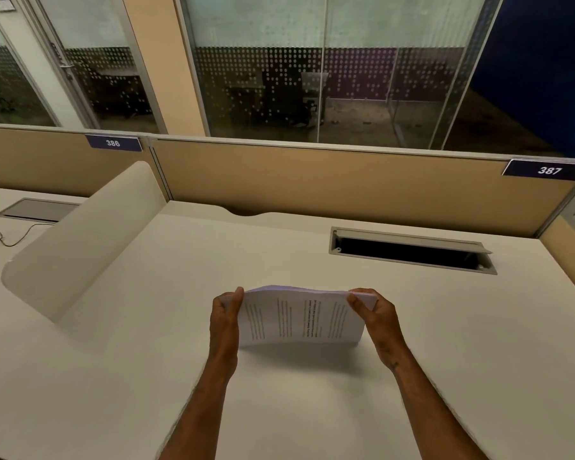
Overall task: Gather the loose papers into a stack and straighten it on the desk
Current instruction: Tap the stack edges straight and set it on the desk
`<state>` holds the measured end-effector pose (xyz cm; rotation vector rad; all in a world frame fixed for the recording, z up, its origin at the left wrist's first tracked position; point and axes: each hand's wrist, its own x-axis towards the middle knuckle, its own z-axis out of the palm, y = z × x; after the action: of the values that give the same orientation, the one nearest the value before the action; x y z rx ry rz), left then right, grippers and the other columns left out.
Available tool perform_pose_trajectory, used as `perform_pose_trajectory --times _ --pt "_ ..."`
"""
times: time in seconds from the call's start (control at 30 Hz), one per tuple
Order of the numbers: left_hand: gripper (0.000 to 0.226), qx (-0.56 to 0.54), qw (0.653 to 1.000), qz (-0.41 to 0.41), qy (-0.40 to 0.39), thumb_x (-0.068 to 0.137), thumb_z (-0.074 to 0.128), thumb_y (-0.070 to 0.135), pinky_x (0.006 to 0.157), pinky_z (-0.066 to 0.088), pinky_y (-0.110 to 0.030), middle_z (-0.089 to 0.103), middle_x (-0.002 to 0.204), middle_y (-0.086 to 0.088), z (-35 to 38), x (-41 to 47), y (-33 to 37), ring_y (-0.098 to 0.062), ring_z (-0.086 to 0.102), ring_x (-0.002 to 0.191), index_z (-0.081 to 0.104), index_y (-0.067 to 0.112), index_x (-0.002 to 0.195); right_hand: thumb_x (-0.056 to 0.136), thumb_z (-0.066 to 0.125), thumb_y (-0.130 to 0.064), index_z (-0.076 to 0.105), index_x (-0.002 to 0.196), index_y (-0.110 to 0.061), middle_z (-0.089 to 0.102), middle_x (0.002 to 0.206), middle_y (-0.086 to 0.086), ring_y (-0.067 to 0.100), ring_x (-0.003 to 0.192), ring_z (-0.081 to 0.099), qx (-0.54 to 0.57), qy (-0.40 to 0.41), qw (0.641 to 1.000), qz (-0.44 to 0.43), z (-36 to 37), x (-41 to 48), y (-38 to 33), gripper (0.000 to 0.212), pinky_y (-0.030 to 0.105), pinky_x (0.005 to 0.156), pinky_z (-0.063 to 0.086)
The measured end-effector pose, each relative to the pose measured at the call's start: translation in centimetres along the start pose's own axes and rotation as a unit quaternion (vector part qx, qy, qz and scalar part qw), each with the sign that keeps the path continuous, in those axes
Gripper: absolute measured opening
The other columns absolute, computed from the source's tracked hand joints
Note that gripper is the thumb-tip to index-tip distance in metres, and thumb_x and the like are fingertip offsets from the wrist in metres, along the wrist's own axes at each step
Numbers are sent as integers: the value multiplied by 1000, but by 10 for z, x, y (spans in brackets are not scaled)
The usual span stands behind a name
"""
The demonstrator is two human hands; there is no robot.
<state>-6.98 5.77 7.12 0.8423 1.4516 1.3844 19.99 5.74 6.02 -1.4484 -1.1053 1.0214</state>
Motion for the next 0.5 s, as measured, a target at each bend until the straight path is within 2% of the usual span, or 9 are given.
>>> perform_pose_trajectory --times 0.03,0.17,0.23,0.33,0.4,0.47,0.5 --pt "48 8 1000 4 -11 87 57 57 71 42 -28 58 95 -1 -1 -2 -1 -17 53 87 52 11 99 63 60 -75 68 100 -24 73 92 3 24 88 68 -2 -2 1000 -1 0 0 0 64 25 65 55" --pt "24 -12 999 -39 24 101 52 34 69 39 -23 55 93 3 3 -6 0 -9 51 83 52 11 101 61 53 -88 70 99 -25 74 91 2 22 88 67 -6 -8 1000 2 3 -1 -1 76 26 67 53" --pt "26 -3 998 -47 33 101 50 38 67 39 -25 54 93 1 6 -3 0 -11 50 81 50 12 99 73 51 -79 70 99 -24 73 91 4 28 89 68 -15 -2 1000 5 5 -1 -1 64 27 66 54" --pt "37 27 999 -19 6 98 48 51 67 40 -30 52 92 0 8 0 1 -16 50 83 44 14 95 71 49 -83 69 96 -29 73 90 3 27 85 70 -14 18 1000 1 5 0 0 64 36 68 57" --pt "41 45 998 12 -36 94 54 52 68 43 -27 51 93 1 8 1 6 -15 52 84 42 13 100 83 50 -69 69 96 -29 73 90 4 28 84 71 -12 35 999 -7 3 2 -2 47 40 71 59" --pt "35 63 995 38 -63 94 65 31 70 49 -19 52 99 3 7 0 9 -11 55 89 42 12 112 89 51 -54 68 98 -28 73 90 4 26 83 72 1 45 999 -10 2 4 -5 33 35 68 61" --pt "34 74 994 48 -66 95 65 16 69 51 -15 52 102 4 7 -1 9 -8 55 92 41 11 117 88 51 -56 68 98 -29 73 89 2 23 82 72 7 46 999 -14 2 3 -8 33 30 66 61"
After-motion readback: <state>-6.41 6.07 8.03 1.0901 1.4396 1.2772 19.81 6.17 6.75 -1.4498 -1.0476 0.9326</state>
